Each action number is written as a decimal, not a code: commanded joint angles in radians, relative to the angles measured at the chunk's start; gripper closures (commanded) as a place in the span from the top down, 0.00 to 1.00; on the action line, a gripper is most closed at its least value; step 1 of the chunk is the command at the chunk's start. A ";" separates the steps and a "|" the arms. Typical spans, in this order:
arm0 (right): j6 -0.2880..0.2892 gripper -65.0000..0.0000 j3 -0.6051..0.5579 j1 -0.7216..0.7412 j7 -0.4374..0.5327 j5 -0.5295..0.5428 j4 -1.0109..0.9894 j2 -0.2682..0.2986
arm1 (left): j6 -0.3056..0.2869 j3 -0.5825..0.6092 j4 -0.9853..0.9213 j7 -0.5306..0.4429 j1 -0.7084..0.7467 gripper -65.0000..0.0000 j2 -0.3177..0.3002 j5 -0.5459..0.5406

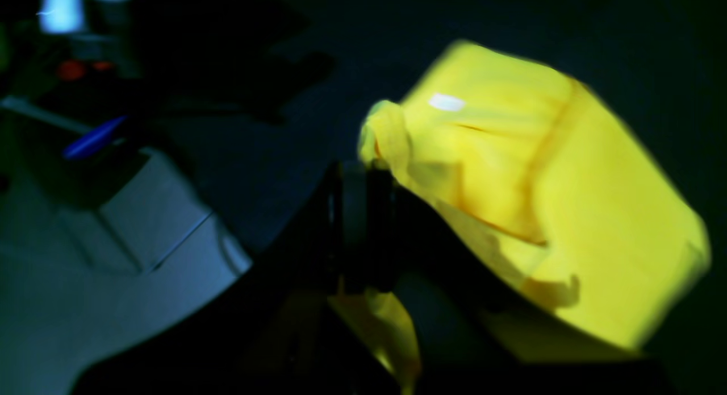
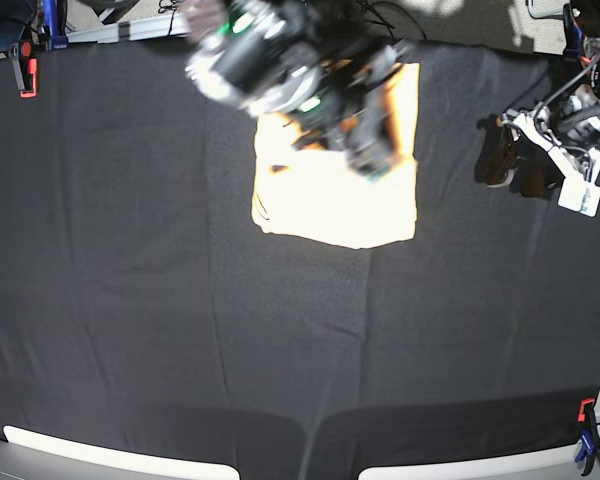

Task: Layout the t-shirt on the table in an organized manner, then fold the t-shirt properly
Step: 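Press the folded end down onto the stack with the right gripper, then grasp the folded bundle's edges with both grippers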

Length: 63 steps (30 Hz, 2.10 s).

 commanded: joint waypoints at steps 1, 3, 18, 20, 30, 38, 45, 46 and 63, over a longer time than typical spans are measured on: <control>-0.001 0.00 -0.027 0.003 0.041 0.005 0.019 -0.011 | -0.006 -0.007 0.019 -0.026 -0.002 0.55 -0.011 -0.016; -0.003 0.00 -0.074 0.003 0.064 0.005 0.015 -0.010 | -0.006 -0.007 0.019 -0.024 -0.002 0.55 -0.011 -0.016; 0.034 0.36 -0.110 0.003 0.079 0.192 -0.035 -0.010 | -0.005 -0.007 0.019 -0.024 -0.002 0.55 -0.011 -0.005; 0.044 0.36 -0.109 0.003 0.079 0.202 -0.035 -0.010 | -0.002 -0.007 0.019 -0.024 -0.002 0.55 -0.011 -0.008; 0.021 0.15 0.054 0.060 0.121 0.063 -0.035 -0.004 | -0.004 -0.006 0.101 0.107 0.068 0.08 -0.011 -0.221; 0.022 0.00 0.346 0.160 0.166 0.066 -0.044 0.013 | -0.068 -0.003 0.184 0.205 0.256 0.00 -0.006 -0.312; 0.022 0.00 0.417 0.283 0.181 0.063 -0.293 0.052 | -0.097 0.145 0.182 0.240 0.316 0.00 -0.006 -0.318; 0.023 0.00 0.417 0.307 0.181 0.062 -0.330 0.051 | -0.097 0.179 0.182 0.237 0.316 0.00 -0.006 -0.291; 0.024 0.00 0.416 0.496 0.158 0.035 -0.636 0.099 | 0.002 0.311 -0.059 0.092 0.171 0.00 0.006 -0.134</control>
